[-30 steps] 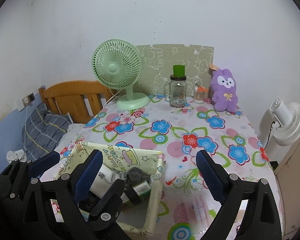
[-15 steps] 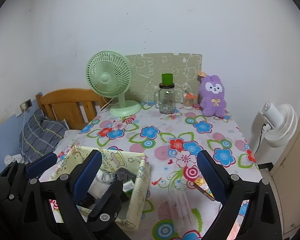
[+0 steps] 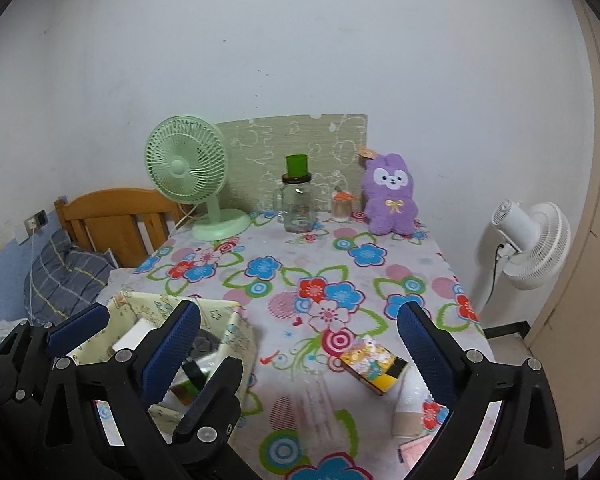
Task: Organize soft objects
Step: 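Withdraw both tools from the box toward the items on the bed, then move the right tool to the pink paper packet while the left tool approaches the clear tube pack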
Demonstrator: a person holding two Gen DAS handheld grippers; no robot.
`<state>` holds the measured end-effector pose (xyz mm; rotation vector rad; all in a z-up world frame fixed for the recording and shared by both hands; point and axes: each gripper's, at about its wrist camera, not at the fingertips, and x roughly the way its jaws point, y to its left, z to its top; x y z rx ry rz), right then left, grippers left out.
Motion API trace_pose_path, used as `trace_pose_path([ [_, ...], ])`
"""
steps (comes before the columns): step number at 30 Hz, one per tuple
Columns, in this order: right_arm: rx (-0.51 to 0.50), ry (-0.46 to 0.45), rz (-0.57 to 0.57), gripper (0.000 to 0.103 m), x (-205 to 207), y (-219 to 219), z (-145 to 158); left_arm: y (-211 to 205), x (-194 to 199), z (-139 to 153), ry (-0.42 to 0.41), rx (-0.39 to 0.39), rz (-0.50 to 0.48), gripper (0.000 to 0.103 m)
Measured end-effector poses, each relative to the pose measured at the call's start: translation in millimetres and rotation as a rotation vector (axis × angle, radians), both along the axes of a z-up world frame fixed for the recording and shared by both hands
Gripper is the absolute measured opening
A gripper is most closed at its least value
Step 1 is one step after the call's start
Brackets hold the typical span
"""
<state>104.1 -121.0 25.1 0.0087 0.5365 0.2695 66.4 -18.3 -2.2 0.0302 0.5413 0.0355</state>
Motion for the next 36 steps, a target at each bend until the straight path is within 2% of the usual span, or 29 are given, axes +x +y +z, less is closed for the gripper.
trace_pose_path([
  [18,-0.002,-0.008,-0.066,0.1,-10,-47,-17,-45,-3,-17,-0.002,-0.005,-0.072,0.103],
  [36,0.007,0.004,-0.132,0.1,-24,-93,-52,-90,-8,-54,0.037,-0.002,-0.158,0.103],
])
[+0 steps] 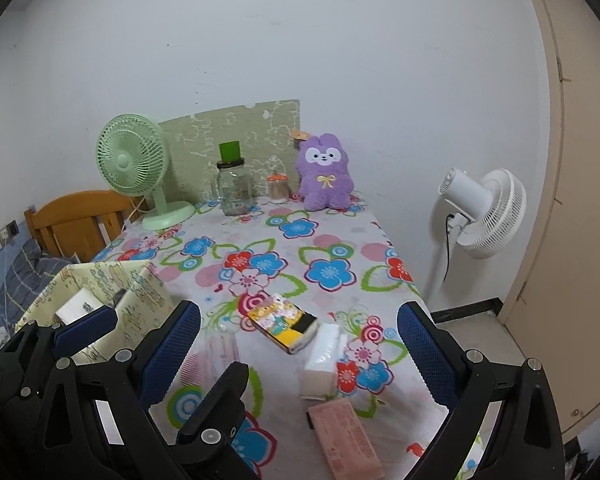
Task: Organize soft objects
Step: 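Move the right tool to the pink paper packet while the left tool approaches the clear tube pack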
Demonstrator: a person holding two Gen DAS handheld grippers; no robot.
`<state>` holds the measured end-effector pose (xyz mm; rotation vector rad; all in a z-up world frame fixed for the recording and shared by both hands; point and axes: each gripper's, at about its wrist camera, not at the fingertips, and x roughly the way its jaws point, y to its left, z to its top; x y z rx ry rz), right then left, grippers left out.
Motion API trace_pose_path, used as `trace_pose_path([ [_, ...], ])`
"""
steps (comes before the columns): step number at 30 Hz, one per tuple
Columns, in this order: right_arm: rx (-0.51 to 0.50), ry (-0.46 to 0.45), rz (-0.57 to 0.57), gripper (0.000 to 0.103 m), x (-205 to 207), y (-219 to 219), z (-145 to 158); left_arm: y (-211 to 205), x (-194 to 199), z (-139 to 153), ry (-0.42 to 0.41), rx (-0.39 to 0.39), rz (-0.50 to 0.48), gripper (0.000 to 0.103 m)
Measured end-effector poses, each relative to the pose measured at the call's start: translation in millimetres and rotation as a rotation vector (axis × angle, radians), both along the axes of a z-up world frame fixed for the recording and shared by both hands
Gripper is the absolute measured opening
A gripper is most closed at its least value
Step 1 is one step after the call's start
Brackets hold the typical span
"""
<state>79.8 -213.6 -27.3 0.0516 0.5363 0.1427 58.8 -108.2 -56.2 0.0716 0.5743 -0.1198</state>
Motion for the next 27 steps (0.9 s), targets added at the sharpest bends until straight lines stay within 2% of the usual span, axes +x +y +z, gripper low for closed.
trace_pose_path([
  [11,-0.003,0.028,-0.022,0.099,-2,-12,-29,-12,5,-32,0.057,0.002,-0.018,0.103],
  [19,0.004,0.109,-0.03,0.099,6,-20,-61,-19,11,-60,0.112,0.024,-0.028,0.103],
  [27,0.016,0.194,-0.003,0.092,12,-22,-92,-23,12,-85,0.177,0.039,-0.031,0.102],
])
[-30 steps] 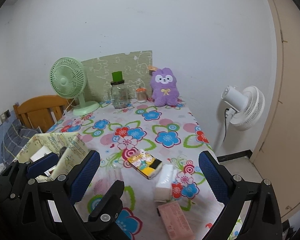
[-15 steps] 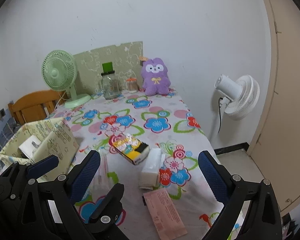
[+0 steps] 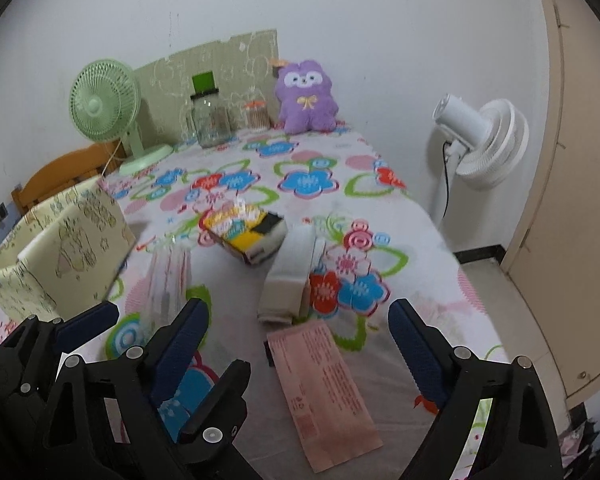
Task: Organize soft objects
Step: 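Move the right tool to the pink paper packet while the left tool approaches the clear tube pack, then close the right gripper on the pink paper packet and lift it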
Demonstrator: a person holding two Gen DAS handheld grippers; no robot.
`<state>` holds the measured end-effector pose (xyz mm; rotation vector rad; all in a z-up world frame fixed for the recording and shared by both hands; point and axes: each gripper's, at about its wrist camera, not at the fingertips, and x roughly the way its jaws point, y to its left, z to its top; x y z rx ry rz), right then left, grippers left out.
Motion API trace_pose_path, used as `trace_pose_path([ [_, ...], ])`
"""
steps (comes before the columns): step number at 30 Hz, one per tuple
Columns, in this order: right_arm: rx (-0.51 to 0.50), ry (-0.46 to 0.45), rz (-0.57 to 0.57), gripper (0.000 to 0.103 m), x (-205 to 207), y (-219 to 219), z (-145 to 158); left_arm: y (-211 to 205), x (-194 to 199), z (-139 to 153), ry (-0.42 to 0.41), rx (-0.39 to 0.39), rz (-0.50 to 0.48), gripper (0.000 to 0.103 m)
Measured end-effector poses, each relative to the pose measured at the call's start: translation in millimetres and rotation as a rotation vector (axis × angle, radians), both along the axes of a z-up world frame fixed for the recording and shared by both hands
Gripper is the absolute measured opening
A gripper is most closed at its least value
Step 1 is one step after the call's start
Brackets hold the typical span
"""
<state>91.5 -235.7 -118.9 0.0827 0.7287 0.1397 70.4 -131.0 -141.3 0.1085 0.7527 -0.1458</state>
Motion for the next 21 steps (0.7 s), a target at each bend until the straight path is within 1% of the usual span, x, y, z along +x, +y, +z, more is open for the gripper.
trace_pose_path([
  [2,0.008,0.017,0.011,0.089,1,1,-5,1,0,-5,0.016,-0.001,0.004,0.102],
  [8,0.01,0.063,0.021,0.086,2,3,-19,3,0,-18,0.049,-0.006,0.008,0.102],
  [12,0.031,0.086,0.019,0.08,3,2,-26,4,-1,-20,0.043,-0.01,0.011,0.102],
  [13,0.027,0.083,0.017,0.076,2,2,-26,4,-1,-20,0.041,-0.01,0.012,0.102],
  [14,0.025,0.083,0.018,0.07,2,3,-26,4,-1,-20,0.041,-0.013,0.013,0.102],
  [15,0.019,0.083,0.019,0.067,3,3,-26,4,-2,-20,0.041,-0.013,0.014,0.102],
  [17,0.006,0.084,0.013,0.054,4,4,-26,4,-2,-19,0.038,-0.011,0.013,0.102],
  [21,-0.006,0.087,0.009,0.045,4,4,-26,4,0,-20,0.04,-0.012,0.008,0.102],
])
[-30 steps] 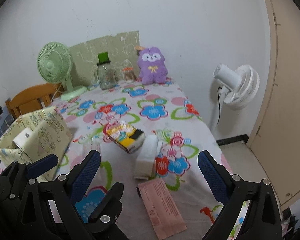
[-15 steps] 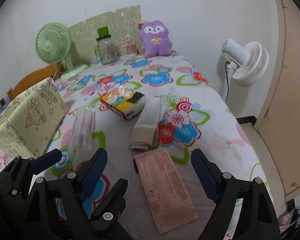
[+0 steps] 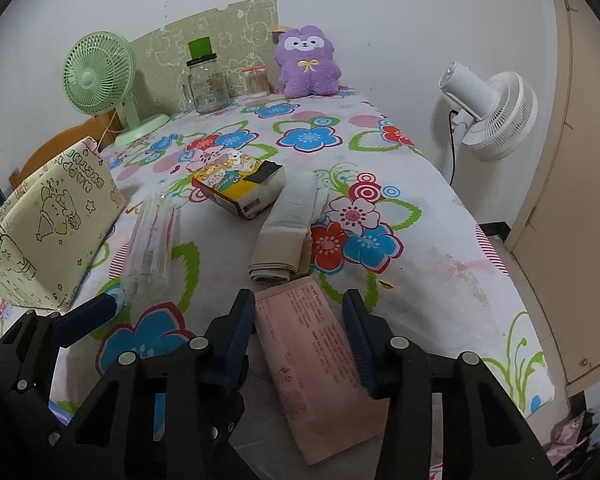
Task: Organize soft objects
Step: 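Close the right gripper on the pink paper packet and lift it, then grasp the clear plastic tube pack with the left gripper while the right holds the pink packet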
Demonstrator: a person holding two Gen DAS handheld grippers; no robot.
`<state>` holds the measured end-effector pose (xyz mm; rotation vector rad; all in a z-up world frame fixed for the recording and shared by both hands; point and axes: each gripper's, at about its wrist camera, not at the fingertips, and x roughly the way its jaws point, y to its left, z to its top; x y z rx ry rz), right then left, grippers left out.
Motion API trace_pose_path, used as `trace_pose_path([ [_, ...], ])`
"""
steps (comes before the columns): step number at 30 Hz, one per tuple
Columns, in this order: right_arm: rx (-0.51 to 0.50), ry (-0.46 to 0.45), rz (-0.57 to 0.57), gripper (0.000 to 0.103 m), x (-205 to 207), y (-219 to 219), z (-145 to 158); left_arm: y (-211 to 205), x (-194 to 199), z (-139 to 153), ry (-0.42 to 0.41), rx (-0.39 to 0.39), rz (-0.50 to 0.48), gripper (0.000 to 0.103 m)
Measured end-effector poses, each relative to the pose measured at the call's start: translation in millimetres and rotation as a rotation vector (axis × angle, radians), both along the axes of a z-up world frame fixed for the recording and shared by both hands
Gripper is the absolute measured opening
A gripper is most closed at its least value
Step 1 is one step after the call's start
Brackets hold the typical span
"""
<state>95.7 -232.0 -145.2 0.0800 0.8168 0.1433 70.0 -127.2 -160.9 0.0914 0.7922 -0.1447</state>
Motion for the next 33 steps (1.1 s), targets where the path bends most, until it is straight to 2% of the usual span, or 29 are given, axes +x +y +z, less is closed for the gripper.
trace_pose_path([
  [3,-0.004,-0.003,-0.003,0.034,-1,0,2,1,1,1,0.001,-0.003,0.0,0.101],
  [5,-0.014,-0.009,0.0,0.021,-2,2,5,2,0,4,-0.008,-0.001,0.004,0.101],
  [7,-0.021,-0.017,0.002,0.017,-3,3,9,3,1,7,-0.018,-0.004,0.005,0.101],
  [15,-0.018,0.007,0.011,0.02,-1,6,9,5,-2,8,-0.009,-0.016,-0.003,0.101],
  [16,-0.021,0.009,0.013,0.029,-1,7,10,5,-2,7,-0.006,-0.014,-0.003,0.101],
  [17,-0.024,0.013,0.016,0.044,-2,8,9,6,-3,7,-0.003,-0.012,-0.002,0.101],
  [19,-0.015,0.018,0.025,0.06,-3,10,9,7,-5,6,0.0,-0.015,-0.002,0.101],
  [25,-0.012,0.061,0.043,0.06,-5,16,4,11,-8,1,0.023,-0.004,0.001,0.101],
  [27,-0.036,0.063,0.041,0.054,-6,19,3,12,-9,1,0.023,-0.009,0.002,0.1],
  [29,-0.053,0.06,0.031,0.041,-6,20,3,12,-9,1,0.024,-0.008,-0.003,0.1],
  [33,-0.056,0.059,0.024,0.038,-7,20,4,12,-9,2,0.022,-0.01,-0.012,0.1],
])
